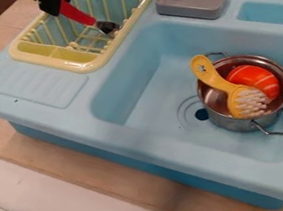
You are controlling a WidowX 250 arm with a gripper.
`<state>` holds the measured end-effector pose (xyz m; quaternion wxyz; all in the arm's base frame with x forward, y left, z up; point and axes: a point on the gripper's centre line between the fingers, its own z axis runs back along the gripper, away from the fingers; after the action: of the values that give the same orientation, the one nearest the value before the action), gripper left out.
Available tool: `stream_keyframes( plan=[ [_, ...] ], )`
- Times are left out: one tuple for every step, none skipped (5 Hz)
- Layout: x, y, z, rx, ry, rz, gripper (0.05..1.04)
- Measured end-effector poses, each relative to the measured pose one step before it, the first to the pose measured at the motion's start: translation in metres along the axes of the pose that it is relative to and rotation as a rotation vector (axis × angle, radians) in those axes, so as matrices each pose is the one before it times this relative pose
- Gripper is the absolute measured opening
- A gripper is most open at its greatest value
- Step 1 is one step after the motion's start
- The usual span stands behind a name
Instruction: Put the red fork into the basket
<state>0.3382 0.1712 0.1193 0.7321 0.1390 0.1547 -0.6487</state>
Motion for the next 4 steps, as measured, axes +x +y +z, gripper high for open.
stream_keyframes(
  plan=[
    [0.00191, 0.00068, 0.00045, 0.0031, -0.0057, -0.0100, 0.469],
    [-0.00215, -0.00086, -0.00152, -0.0008, -0.0085, 0.0160, 0.761],
    [-0.00065, -0.00221, -0.00025, -0.0050, -0.0088, 0.0118, 0.967],
    [0.00079, -0.00200, 0.00179, -0.0061, -0.0084, 0.0017, 0.981]
  ],
)
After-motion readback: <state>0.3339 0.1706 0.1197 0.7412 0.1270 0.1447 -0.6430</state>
